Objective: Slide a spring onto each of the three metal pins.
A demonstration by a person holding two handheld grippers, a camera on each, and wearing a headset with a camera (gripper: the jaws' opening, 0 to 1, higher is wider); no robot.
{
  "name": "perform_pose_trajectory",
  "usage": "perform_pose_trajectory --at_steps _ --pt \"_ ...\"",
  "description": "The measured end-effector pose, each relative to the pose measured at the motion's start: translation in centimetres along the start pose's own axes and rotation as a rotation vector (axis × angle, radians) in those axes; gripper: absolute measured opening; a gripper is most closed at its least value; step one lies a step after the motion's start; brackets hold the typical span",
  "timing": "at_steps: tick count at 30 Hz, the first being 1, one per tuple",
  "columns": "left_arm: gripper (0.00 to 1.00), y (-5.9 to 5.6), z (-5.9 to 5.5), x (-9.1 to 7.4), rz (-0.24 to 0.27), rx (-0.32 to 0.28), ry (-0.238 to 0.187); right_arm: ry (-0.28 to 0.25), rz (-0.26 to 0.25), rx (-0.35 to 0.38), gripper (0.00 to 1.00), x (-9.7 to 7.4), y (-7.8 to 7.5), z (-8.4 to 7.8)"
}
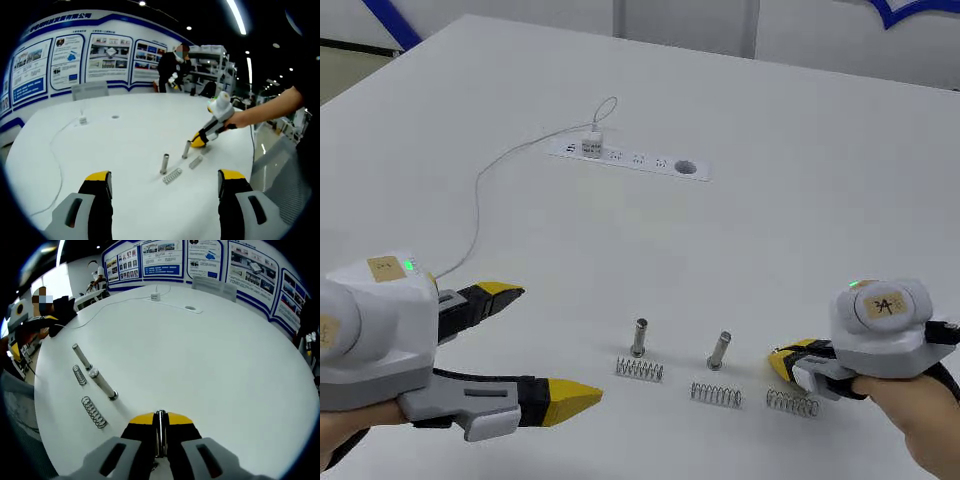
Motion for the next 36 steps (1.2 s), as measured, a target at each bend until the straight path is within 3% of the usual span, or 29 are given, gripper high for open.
perform_pose_trajectory --at_steps 8,36 --pt "0.90 -0.3 -0.3 0.0 -0.002 -0.004 0.003 -0.014 -0.005 -0.004 0.07 -0.5 0.0 0.1" --pt "0.90 -0.6 0.4 0.2 -0.010 0.009 -0.009 -0.102 -0.018 0.003 0.07 -2.4 -0.8 1.1"
Point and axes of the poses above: the centre of the closed fingertips' face, and the gripper's own axes: x roughly forward along the fingers, y roughly to its left, z roughly out of its top, the point moved 5 cm from there along -x, roughly backward along the fingers, and after that the axes turned 9 degrees about -z, right-handed, at the moved point
